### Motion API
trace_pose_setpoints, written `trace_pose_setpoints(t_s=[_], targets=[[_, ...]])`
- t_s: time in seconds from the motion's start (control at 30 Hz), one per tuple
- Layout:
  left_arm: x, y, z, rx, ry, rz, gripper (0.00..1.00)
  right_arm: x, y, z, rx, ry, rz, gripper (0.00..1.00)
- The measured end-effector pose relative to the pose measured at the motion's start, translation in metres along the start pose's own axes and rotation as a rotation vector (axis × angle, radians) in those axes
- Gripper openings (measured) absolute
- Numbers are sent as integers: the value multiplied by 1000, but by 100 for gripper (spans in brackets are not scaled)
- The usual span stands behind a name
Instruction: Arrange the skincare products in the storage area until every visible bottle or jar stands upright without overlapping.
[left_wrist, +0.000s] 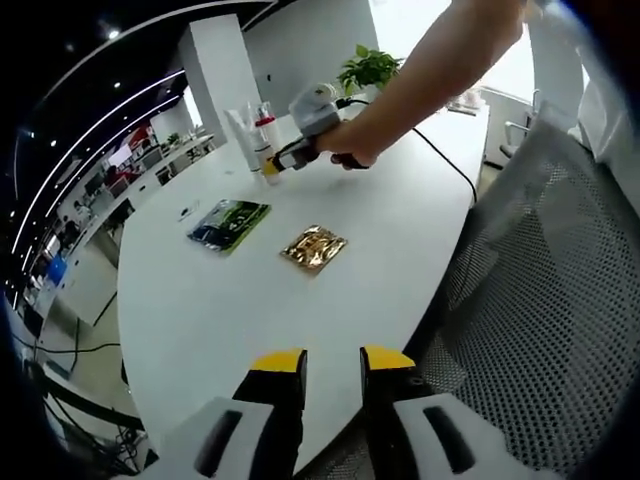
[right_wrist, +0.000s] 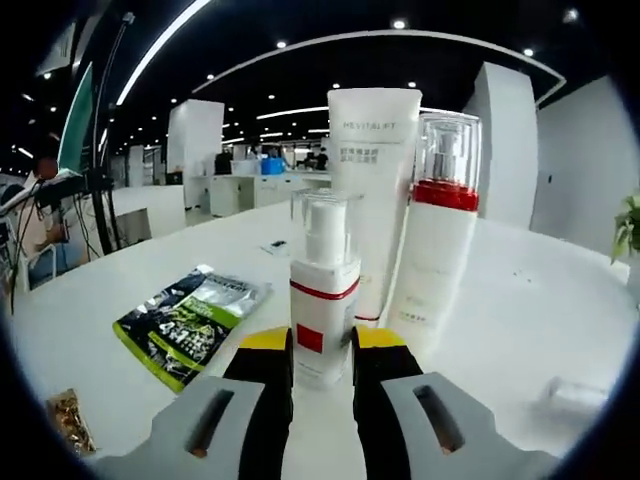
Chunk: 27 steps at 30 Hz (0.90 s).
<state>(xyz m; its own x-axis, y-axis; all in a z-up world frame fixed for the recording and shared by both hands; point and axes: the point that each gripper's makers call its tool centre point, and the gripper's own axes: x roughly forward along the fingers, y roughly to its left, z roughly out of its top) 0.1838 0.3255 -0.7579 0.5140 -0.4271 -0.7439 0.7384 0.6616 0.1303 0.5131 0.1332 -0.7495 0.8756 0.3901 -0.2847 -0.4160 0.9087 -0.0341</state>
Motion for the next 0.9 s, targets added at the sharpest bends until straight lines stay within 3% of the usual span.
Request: trace_pose_setpoints(t_s=[0.9], targets=[[-1, 3, 2, 9, -4, 16, 22, 11, -6, 3, 18, 23, -31, 20]])
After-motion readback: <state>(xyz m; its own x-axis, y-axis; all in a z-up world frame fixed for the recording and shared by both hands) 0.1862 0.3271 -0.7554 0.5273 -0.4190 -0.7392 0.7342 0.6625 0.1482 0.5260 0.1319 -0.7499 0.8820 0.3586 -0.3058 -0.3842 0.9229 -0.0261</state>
